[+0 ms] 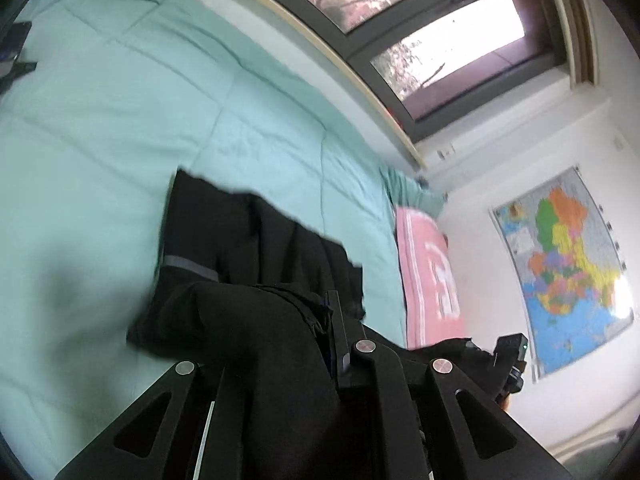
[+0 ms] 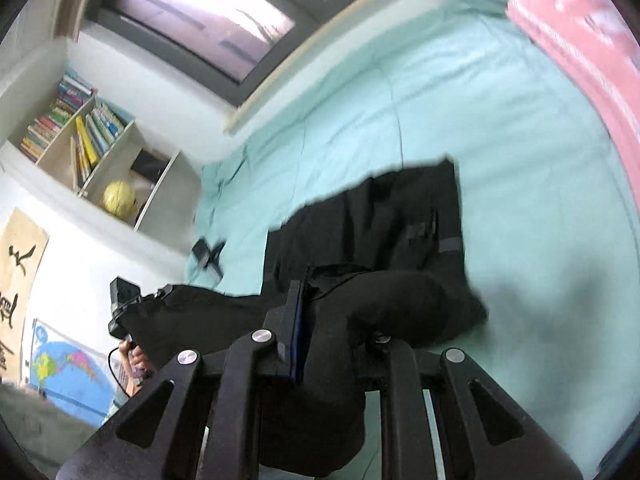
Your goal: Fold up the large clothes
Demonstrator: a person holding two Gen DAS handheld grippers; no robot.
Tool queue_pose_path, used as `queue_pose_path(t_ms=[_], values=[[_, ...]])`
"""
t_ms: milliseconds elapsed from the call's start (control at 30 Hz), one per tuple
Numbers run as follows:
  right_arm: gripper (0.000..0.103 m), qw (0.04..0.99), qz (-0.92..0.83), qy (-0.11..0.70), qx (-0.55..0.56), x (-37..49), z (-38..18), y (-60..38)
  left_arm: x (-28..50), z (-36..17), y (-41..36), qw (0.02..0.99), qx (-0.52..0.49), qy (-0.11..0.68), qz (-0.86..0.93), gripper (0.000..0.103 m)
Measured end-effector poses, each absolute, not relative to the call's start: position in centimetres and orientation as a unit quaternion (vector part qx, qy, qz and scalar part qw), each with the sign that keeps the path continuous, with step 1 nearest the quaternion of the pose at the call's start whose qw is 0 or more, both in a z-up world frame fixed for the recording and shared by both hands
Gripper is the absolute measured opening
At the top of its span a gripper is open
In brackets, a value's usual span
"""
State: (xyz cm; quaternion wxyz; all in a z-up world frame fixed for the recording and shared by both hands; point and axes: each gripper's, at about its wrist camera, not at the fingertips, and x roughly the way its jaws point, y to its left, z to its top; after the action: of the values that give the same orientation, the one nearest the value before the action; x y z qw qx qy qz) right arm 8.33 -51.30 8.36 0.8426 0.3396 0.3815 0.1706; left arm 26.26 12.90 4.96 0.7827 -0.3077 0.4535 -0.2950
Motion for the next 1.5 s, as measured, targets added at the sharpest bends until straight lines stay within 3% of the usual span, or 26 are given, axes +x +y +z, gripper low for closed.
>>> queue_pose_path(t_ms=[200, 433, 600, 800, 900, 933, 1000, 1067, 1133, 1300, 1500], values=[[0.021, 0.838, 0.116, 0.408, 0.344, 20.4, 6.8, -53.3, 35.6, 3.4, 11.1, 0.776, -0.323, 0.486, -0.238, 0.014], [0.022, 0.806, 0.038, 0.485, 0.338, 31.5, -3.6, -52.8, 44.5, -5.6, 7.7, 0.748, -0.315, 0.556, -0.181, 0.018], [0.022, 0.778, 0.022, 0.526, 0.344, 33.8, -10.6, -51.2, 45.8, -12.1, 6.1, 0.728, -0.326, 0.579, -0.167, 0.019], [0.023, 0.776, 0.016, 0.526, 0.347, 34.0, -11.4, -50.6, 45.2, -11.6, 5.1, 0.746, -0.282, 0.576, -0.177, 0.019], [0.027, 0.776, 0.023, 0.526, 0.349, 33.4, -9.4, -50.9, 44.4, -9.3, 6.3, 0.739, -0.287, 0.573, -0.209, 0.032], [0.030, 0.779, 0.031, 0.520, 0.348, 32.8, -8.1, -51.1, 43.8, -8.2, 7.0, 0.736, -0.288, 0.569, -0.226, 0.035], [0.039, 0.783, 0.057, 0.507, 0.356, 31.0, -5.5, -51.3, 42.5, -6.5, 8.4, 0.728, -0.298, 0.566, -0.248, 0.064], [0.073, 0.788, 0.078, 0.495, 0.358, 29.4, -3.5, -51.5, 40.6, -4.6, 10.3, 0.735, -0.294, 0.564, -0.235, 0.080], [0.088, 0.801, 0.097, 0.481, 0.343, 27.6, -1.3, -51.5, 38.7, -2.8, 11.9, 0.749, -0.282, 0.555, -0.228, 0.080], [0.088, 0.852, 0.077, 0.463, 0.233, 26.5, 1.7, -50.1, 38.1, -0.8, 13.0, 0.779, -0.242, 0.536, -0.219, 0.080], [0.088, 0.866, 0.028, 0.479, 0.141, 32.7, -1.5, -50.1, 44.2, -3.1, 10.8, 0.808, -0.212, 0.523, -0.170, 0.080]])
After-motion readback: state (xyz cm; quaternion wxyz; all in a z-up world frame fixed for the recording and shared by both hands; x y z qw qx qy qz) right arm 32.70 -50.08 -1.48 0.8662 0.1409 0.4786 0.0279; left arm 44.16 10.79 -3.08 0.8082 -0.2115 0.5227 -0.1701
